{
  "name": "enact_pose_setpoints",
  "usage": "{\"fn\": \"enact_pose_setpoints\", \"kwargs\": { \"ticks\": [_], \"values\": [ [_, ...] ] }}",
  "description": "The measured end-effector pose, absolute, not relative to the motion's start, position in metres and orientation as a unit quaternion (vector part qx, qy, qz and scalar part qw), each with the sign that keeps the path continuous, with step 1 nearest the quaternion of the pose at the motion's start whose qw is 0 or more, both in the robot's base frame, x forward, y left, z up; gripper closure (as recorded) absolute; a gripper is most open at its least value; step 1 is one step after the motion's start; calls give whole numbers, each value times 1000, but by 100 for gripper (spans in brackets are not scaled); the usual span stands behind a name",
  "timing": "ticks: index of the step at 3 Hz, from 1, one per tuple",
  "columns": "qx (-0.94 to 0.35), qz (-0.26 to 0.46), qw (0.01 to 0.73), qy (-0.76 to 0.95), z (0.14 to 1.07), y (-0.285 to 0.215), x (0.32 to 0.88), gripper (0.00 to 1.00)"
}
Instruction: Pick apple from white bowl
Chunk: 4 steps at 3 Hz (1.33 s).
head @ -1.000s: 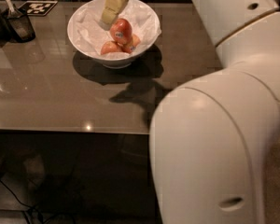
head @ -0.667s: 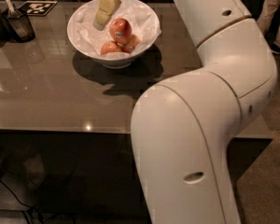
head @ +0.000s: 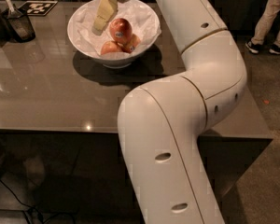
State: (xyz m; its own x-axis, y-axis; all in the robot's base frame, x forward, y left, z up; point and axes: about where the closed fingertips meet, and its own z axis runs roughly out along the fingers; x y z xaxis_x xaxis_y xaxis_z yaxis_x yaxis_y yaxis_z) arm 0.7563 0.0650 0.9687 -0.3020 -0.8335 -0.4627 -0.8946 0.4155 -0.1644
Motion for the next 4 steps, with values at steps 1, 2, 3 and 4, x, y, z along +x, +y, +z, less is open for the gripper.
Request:
{"fn": "enact_pose_setpoints", "kwargs": {
  "ticks": [1, 2, 3, 4],
  "values": [
    [-538, 65, 245, 804, 953, 63, 767, 0],
    [-543, 65, 244, 801, 941, 59, 775, 0],
    [-554, 61, 248, 792, 935, 50, 781, 0],
    [-558, 65, 248, 789, 925, 41, 785, 0]
  ]
}}
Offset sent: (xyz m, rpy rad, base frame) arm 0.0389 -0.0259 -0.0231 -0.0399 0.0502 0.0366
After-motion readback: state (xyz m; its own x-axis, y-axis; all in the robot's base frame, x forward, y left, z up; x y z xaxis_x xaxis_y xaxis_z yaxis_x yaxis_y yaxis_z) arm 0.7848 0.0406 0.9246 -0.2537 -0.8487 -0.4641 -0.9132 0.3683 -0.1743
